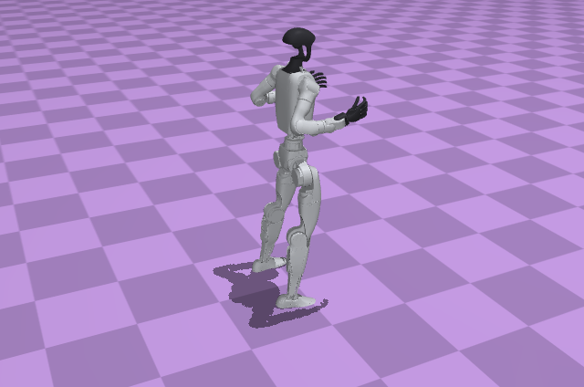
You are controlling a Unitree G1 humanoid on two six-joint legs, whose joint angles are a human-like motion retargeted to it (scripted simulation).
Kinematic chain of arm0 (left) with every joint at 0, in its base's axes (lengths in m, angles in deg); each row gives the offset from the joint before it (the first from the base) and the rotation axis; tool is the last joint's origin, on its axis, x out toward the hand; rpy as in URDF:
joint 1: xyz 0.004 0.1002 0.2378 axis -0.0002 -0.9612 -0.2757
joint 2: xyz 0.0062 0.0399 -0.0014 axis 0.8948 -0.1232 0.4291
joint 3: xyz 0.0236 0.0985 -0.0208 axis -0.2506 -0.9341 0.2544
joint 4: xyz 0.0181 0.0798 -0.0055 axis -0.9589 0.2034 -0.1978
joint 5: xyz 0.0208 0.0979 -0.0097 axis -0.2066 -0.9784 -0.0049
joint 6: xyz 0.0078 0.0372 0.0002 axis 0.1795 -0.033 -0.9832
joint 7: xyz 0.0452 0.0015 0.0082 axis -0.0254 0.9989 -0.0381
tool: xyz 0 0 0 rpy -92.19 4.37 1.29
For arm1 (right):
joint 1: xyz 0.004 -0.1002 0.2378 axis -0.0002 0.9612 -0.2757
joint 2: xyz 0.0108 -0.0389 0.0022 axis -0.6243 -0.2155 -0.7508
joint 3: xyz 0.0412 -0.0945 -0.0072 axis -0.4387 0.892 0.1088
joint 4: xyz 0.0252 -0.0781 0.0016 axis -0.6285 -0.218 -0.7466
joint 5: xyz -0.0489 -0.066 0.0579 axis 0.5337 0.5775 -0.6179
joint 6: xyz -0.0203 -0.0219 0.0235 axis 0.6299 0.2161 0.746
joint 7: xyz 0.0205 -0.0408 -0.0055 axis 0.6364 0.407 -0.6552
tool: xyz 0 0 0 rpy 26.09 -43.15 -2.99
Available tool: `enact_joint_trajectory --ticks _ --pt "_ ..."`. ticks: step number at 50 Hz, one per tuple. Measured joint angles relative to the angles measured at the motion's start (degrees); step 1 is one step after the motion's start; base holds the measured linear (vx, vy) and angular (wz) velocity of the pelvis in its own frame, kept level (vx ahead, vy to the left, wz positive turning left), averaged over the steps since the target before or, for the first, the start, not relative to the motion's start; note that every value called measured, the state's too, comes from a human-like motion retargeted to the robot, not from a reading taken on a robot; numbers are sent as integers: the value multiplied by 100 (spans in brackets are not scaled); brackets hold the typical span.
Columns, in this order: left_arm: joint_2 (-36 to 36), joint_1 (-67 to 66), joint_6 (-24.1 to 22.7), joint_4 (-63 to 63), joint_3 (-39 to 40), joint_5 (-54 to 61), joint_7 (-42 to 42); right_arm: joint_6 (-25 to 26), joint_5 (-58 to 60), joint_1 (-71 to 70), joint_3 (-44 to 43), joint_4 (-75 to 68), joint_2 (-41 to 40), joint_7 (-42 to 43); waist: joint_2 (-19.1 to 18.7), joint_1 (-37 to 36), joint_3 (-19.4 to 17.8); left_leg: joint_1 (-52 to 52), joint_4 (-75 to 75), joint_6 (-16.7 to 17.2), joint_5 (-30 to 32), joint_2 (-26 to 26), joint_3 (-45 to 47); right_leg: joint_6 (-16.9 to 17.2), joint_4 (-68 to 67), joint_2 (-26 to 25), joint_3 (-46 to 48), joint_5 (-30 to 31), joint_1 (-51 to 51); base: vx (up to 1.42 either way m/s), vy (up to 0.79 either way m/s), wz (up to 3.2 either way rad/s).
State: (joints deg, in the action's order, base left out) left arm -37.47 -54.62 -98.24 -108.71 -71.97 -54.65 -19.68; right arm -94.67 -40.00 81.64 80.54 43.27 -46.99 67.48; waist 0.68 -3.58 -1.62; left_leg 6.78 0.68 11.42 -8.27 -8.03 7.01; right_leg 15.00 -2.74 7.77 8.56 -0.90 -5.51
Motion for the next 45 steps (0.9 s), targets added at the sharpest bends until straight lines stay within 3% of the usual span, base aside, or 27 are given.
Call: enact_joint_trajectory --ticks 7,18,23,29,39,45 --pt "-374 639 673 698 -1197 649 -1006 457 285 -508 1072 -26 168 -636 39 -58 -210 178 29 -28 -69 24 29 0 -32 33 -25 -52 -163 0 0 0" --pt "-335 2708 893 -989 -2077 2778 -2327 1109 -1922 -1901 1919 1784 843 -2085 94 -13 -280 341 95 -124 -156 83 -55 0 -70 105 26 -98 -377 0 0 0" --pt "-432 3576 777 -1447 -2299 2744 -2035 1033 -2669 -2709 2305 2269 759 -1968 131 62 -209 336 86 -148 -136 121 -73 0 20 137 30 -69 -424 0 0 0" --pt "-697 4071 731 -1487 -2565 2385 -1668 898 -2447 -3495 2732 2364 461 -1687 130 174 -184 326 69 -179 -119 144 -72 0 28 158 21 -63 -408 0 0 0" --pt "-1831 4918 860 -1235 -2477 1831 -1363 996 -2331 -3973 2976 2100 -200 -1579 80 147 -187 322 74 -187 -129 163 -137 0 -23 182 87 -93 -423 0 0 2" --pt "-2182 5114 984 -1351 -2619 2586 -1627 1022 -2470 -4247 2984 2179 -539 -1470 83 153 20 317 48 -214 -122 228 -173 0 65 245 128 -77 -477 0 0 0"
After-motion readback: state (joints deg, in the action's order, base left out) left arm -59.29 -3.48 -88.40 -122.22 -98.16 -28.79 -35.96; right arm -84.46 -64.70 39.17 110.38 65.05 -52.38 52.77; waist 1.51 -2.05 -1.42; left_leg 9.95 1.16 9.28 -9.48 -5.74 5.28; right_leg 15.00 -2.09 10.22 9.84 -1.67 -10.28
